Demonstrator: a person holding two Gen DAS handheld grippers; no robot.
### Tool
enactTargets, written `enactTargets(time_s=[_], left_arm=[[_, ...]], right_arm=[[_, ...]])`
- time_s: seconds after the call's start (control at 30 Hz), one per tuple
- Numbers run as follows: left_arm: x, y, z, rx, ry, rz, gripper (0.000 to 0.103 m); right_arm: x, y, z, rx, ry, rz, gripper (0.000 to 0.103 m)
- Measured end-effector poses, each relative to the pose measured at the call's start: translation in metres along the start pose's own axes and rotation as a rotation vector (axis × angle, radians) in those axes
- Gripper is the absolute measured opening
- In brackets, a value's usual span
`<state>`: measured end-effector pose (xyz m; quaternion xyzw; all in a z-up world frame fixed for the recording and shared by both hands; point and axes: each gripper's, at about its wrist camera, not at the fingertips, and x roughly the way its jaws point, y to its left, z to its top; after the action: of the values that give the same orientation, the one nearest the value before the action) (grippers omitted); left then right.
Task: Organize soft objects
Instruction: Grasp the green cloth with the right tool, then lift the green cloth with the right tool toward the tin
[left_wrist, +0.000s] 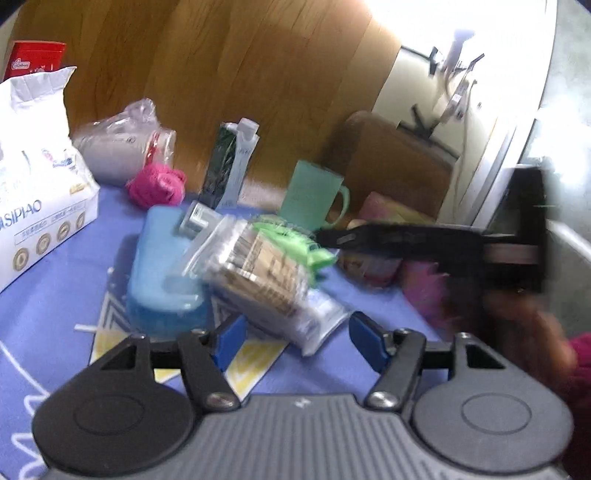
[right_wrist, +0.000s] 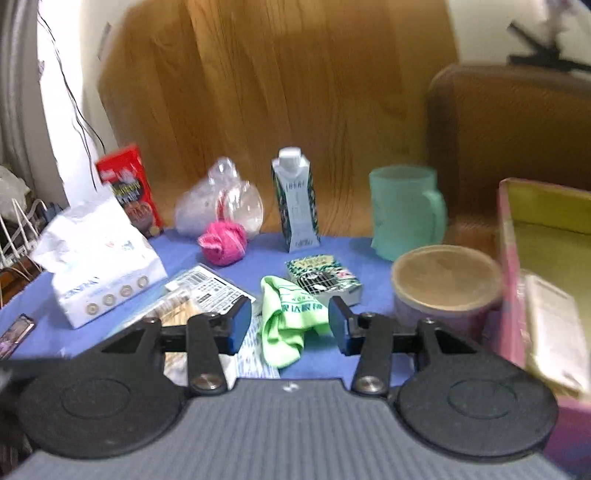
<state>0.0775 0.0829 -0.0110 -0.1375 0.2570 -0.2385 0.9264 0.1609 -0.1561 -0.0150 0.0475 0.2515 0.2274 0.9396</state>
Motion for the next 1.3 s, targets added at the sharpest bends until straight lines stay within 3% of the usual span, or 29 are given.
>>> enactTargets(time_s=[0.13,0.17,0.2,0.23,0.3,0.5,0.6,0.8,0.93,1.03,1.17,1.3], left_arm=[[-0.002,-0.002,-0.001,0.010,-0.008,-0.021,0.063],[-0.002,-0.003,-0.001,0.012,-0.009,-0.025,0.063],[-0.003,-0.004,-0.002,0.013,-0.010,-0.030,0.063],[-0.002,-0.004,-0.001,0.012,-0.009,-0.035,0.063],[0.000,-0.004,-0.001,0.011,-0.001,-0.038,0.063],[0.004,-0.010,-0.004,0.037,0.038,0.001,0.064],[0.017,-0.019,-0.006,0.074,0.115,0.112,0.065],[0.026,-0.044,-0.016,0.201,0.151,0.267,0.067],[0.030,-0.055,-0.023,0.264,0.158,0.343,0.073],[0.029,-0.053,-0.023,0.248,0.159,0.359,0.079],[0.030,-0.057,-0.023,0.256,0.157,0.379,0.082],[0.032,-0.056,-0.023,0.254,0.159,0.389,0.086]], right_arm=[[0.041,-0.005,0.003,0.036,0.090,-0.022,0.054],[0.049,-0.006,0.001,0.043,0.117,-0.032,0.041],[0.054,-0.007,0.000,0.052,0.141,-0.026,0.019],[0.055,-0.007,-0.004,0.060,0.166,-0.014,0.010],[0.042,-0.005,-0.009,0.041,0.152,-0.019,0.009],[-0.030,0.002,-0.039,0.024,0.130,-0.019,0.009],[-0.065,0.004,-0.061,0.031,0.123,-0.023,0.009],[-0.115,0.010,-0.093,0.024,0.030,-0.107,0.009],[-0.121,0.003,-0.100,0.053,0.007,-0.139,0.010],[-0.117,0.000,-0.104,0.062,0.005,-0.140,0.014],[-0.118,0.004,-0.105,0.029,0.006,-0.111,0.035],[-0.121,0.008,-0.106,0.010,-0.010,-0.113,0.044]])
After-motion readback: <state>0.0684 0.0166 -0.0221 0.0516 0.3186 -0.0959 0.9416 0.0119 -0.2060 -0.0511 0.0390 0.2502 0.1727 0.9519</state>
